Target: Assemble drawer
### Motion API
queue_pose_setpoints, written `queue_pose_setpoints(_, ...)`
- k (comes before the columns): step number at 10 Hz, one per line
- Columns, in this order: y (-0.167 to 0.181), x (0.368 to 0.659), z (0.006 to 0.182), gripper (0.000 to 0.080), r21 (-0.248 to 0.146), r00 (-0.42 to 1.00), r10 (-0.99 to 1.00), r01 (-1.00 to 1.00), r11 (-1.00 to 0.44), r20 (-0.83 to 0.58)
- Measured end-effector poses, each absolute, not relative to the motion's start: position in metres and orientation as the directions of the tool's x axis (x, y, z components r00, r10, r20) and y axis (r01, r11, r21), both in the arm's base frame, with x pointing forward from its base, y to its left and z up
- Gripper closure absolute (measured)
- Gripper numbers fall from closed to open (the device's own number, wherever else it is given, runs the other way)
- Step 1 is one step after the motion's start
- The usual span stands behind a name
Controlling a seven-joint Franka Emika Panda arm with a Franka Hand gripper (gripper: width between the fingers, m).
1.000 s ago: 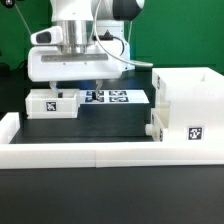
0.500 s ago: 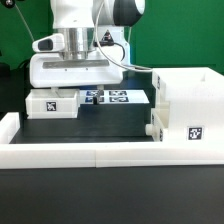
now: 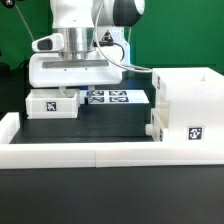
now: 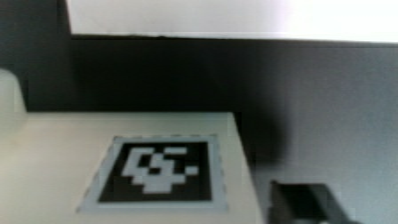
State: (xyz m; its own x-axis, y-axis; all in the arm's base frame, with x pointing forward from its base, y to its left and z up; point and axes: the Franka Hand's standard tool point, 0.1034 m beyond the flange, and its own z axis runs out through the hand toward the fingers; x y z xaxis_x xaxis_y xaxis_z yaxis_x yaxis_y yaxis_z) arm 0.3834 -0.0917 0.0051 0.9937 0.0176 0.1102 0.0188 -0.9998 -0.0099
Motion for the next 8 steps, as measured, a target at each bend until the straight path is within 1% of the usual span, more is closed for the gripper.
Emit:
queue_pose_setpoints(1, -0.0917, 0.3834, 0.0051, 0.0681, -0.010, 0.994, 0.018, 0.019, -1.000, 0.110)
queue_pose_setpoints(2, -0.0917, 0.3834, 0.0051, 0.0681, -0.010, 0.994, 0.018, 0.019, -1.000, 0.110)
queue_pose_setpoints(3, -0.0917, 0.3833, 0.0051, 0.0758, -0.010, 0.994, 0.018, 0.019, -1.000, 0.110)
queue_pose_setpoints(8, -0.0917, 0.3833, 0.0051, 0.0758, -0.010, 0.994, 0.018, 0.019, -1.000, 0.110)
